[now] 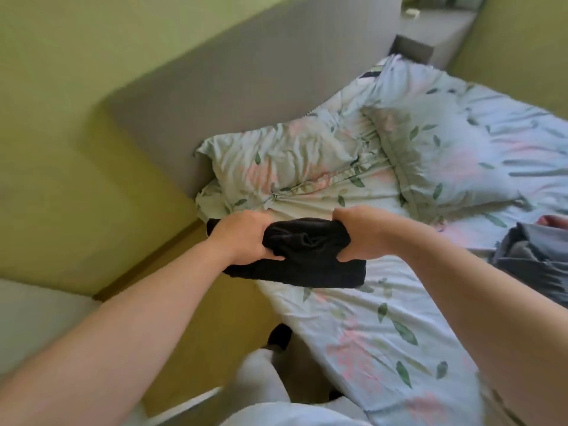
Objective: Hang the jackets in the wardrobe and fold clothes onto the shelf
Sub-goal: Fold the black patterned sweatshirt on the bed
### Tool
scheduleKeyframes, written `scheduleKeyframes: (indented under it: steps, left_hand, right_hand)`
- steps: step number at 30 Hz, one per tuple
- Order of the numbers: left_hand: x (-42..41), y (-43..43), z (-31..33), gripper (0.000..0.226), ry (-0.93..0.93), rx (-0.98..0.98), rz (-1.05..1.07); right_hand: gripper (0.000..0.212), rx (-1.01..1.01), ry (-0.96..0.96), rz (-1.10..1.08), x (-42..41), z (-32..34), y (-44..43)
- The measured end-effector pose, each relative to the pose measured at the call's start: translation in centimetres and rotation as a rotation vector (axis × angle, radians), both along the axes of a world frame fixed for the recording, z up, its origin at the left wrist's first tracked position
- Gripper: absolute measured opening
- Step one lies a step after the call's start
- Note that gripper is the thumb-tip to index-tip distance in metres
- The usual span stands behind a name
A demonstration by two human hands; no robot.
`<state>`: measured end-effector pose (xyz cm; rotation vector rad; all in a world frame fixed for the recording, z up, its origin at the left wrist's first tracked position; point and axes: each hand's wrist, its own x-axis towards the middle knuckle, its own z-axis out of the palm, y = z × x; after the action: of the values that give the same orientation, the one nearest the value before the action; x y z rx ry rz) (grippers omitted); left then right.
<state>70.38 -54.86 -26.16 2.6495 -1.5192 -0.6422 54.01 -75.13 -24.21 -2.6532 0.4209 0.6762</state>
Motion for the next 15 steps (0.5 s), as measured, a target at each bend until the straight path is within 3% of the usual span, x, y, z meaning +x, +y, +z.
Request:
scheduleKeyframes:
  steps: [3,7,9,15]
  left_hand:
    - [-5.0,3.2,7.2,0.047,-0.199,-0.067,0.065]
    - [-9.6,6.5,15.1,0.055,-0.491,-0.153,0.107]
    - [-11.3,8.2,18.4,0.055,-0.576,-0.17,0.141]
    - [-15.1,12.5,25.1,0.054,-0.7,-0.174,0.263]
  right_hand:
    - [0.06,-0.225,-0.052,0.204,-1.2,6.7,3.2]
    - [0.112,-0.256,-0.179,0.374,-2.9,13.2,6.7]
    - [0.107,-0.236,-0.294,0.401,-3.6,15.8,8.0]
    - [0.066,-0.163,-0.518,0.486,-4.8,21.6,11.3]
